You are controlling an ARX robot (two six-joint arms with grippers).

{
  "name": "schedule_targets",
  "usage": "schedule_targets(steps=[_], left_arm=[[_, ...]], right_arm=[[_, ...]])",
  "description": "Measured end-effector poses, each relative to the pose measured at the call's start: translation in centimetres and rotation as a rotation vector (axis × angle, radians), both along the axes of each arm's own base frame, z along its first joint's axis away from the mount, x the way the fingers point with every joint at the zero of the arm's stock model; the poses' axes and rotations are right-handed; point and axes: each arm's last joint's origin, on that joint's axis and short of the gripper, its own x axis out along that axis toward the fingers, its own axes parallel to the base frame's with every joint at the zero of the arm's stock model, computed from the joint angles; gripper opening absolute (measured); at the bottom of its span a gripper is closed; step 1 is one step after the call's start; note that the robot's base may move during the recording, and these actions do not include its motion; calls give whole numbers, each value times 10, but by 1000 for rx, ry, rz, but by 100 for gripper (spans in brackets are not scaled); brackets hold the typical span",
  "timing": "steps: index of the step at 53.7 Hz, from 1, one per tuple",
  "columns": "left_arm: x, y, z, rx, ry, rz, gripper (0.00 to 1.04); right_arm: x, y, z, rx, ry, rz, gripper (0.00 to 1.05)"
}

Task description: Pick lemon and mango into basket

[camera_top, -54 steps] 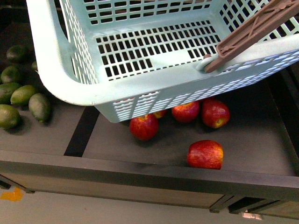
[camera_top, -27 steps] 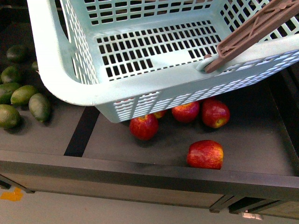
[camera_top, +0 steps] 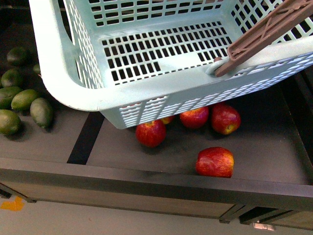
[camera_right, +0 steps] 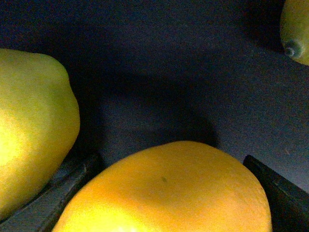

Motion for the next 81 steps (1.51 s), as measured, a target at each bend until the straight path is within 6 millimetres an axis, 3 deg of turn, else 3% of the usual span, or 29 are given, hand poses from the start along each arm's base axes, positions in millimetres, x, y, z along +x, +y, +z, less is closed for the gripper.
schedule_targets(steps=[9, 33, 44, 55, 65, 67, 76, 81], left_arm=[[0, 0, 0, 0, 0, 0, 7], [0, 0, 0, 0, 0, 0, 7], [0, 0, 0, 0, 0, 1, 7], [0, 0, 0, 0, 0, 0, 7], [0, 0, 0, 0, 0, 0, 7], [0, 0, 0, 0, 0, 0, 7], [0, 0, 0, 0, 0, 0, 7], [0, 0, 0, 0, 0, 0, 7]], right_arm=[[-1, -1, 0, 4, -2, -2, 76], [-9, 0, -4, 57, -25, -20, 75], [-21, -1, 10, 124, -93, -46, 75], [-42, -3, 57, 162, -235, -26, 75], [-67, 7, 121, 203, -387, 11, 75], [-76, 16, 143, 224, -435, 29, 75], [-95, 51, 194, 264, -537, 93, 75], [-104, 92, 234, 277, -610, 160, 75]])
